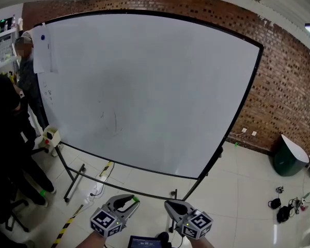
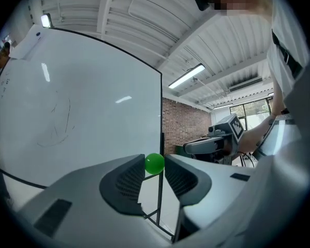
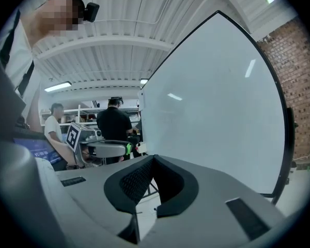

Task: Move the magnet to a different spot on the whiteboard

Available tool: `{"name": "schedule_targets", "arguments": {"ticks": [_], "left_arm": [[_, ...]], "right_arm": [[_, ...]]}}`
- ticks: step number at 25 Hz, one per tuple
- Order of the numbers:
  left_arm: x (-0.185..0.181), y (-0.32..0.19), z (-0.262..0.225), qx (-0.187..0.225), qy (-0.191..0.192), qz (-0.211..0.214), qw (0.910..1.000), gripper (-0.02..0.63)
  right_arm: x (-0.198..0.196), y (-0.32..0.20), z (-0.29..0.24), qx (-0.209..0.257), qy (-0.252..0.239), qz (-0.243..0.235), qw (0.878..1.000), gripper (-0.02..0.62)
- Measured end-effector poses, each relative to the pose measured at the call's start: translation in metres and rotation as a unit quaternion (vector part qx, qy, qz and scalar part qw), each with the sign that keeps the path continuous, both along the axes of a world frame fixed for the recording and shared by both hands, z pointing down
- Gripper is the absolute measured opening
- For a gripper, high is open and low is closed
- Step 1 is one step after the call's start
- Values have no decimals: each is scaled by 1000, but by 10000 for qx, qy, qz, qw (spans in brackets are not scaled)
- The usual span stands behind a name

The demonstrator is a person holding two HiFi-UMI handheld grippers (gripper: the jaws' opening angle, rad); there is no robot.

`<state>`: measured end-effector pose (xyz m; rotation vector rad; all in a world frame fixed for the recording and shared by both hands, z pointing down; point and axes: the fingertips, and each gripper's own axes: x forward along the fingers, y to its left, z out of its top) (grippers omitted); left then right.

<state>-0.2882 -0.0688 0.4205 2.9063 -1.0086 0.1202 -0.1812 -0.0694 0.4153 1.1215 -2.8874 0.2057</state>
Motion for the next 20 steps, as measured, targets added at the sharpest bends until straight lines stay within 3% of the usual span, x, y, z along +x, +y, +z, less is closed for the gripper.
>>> {"name": "schedule_targets", "arguments": {"ticks": [8, 20], "left_arm": [[38, -34, -11, 267, -315, 207, 9989, 135], [113, -111, -32, 492, -490, 328, 9970, 135]], "right_arm": [[18, -39, -4, 144, -8, -148, 9998, 31], [81, -118, -16, 189, 43, -117, 9997, 31]]}}
